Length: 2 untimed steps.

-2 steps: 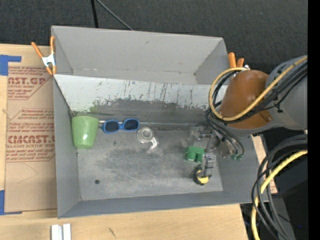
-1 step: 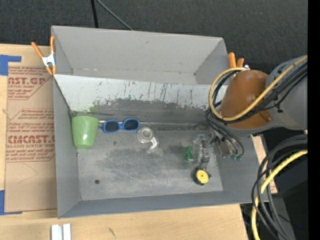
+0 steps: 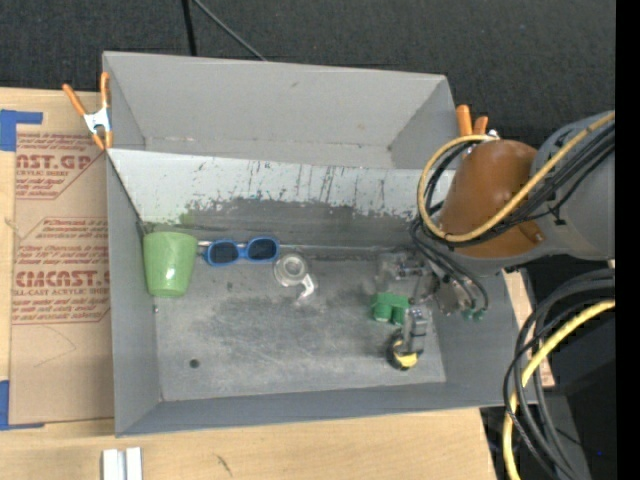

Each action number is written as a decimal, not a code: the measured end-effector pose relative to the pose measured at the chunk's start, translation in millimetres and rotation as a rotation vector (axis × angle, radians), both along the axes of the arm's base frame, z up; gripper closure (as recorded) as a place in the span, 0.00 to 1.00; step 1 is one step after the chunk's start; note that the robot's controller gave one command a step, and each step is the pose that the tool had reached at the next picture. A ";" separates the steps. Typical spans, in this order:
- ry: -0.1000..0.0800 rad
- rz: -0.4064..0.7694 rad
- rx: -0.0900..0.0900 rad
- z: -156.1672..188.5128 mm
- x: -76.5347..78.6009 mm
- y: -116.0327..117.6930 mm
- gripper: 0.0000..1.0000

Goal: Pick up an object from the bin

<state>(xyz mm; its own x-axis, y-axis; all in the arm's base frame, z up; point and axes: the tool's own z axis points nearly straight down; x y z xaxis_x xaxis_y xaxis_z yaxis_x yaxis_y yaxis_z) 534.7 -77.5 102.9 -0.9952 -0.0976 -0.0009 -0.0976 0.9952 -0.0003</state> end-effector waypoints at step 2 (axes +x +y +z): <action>-0.002 0.158 -0.002 8.5 12.9 -49.8 1.00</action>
Offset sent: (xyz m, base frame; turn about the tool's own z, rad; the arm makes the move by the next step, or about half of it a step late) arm 0.0000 0.0000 0.0000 0.0000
